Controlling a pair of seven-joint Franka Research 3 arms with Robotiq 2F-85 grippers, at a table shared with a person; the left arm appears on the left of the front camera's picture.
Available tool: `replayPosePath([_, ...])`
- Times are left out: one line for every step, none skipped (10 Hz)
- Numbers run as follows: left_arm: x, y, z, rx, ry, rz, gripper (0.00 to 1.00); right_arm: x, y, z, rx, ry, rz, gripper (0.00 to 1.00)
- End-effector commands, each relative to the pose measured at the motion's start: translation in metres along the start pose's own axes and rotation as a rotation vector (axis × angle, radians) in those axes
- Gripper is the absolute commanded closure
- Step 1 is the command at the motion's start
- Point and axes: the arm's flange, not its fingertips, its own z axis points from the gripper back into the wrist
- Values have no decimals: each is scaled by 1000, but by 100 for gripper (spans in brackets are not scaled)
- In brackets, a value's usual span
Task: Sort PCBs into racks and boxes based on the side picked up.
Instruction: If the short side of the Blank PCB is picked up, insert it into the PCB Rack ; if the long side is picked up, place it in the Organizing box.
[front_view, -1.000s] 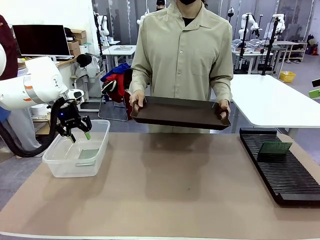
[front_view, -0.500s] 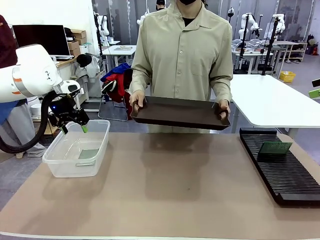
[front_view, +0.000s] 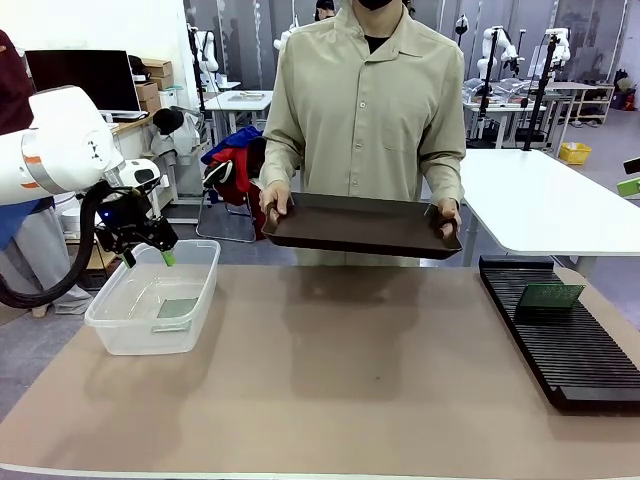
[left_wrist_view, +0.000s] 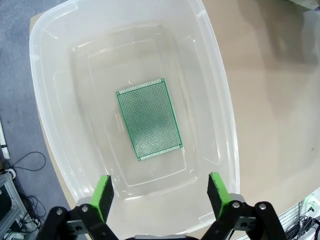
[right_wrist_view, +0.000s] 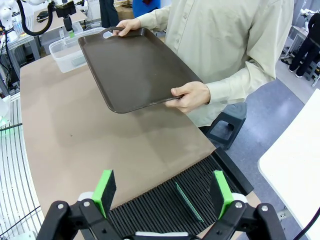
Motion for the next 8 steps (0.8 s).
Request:
replayPosePath([3,1,1,0,-2,22,0,0,1,0,7,-1,-2,0])
replayPosePath([3,1,1,0,-2,22,0,0,1,0,7,-1,-2,0])
replayPosePath([1,0,-1,0,2,0,0,0,1,0,7,-1,-2,0])
replayPosePath([-5,0,12,23,-10,-52,0,0,1,0,7,-1,-2,0])
replayPosePath([-13,-3,26,19,-11,-165,0,0,1,0,7,-1,-2,0])
replayPosePath([-19,-5,38,6,-10,-230,0,0,1,0,7,-1,-2,0])
replayPosePath([-28,-12,58,-24,-34,-330,0,0,1,0,7,-1,-2,0])
replayPosePath([-31,-16,69,-45,-59,-394,0,0,1,0,7,-1,-2,0])
